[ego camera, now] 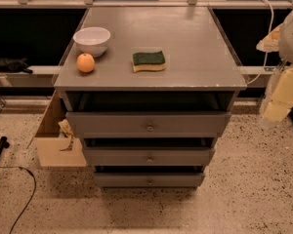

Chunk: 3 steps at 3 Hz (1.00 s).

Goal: Open middle drawer

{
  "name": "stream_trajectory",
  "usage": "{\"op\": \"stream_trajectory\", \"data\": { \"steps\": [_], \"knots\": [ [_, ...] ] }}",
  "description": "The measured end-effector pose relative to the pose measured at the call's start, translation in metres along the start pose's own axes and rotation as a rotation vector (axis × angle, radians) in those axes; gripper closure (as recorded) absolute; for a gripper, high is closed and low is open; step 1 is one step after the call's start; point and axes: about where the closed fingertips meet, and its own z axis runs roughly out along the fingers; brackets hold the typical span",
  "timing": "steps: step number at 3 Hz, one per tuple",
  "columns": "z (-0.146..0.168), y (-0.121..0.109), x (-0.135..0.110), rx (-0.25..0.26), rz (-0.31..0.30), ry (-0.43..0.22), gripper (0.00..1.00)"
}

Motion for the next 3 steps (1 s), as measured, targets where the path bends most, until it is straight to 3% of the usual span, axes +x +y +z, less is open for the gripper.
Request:
{"op": "stream_trajectory", "data": {
  "steps": [1, 2, 3],
  "knots": [
    [0.000, 0.000, -0.001, 0.004, 0.001, -0.002, 0.00],
    [0.014, 0.010, 0.003, -0.026, 0.040, -0.040, 0.00],
    [0.039, 0.031, 0.000, -0.060, 0.066, -0.062, 0.00]
  ]
}}
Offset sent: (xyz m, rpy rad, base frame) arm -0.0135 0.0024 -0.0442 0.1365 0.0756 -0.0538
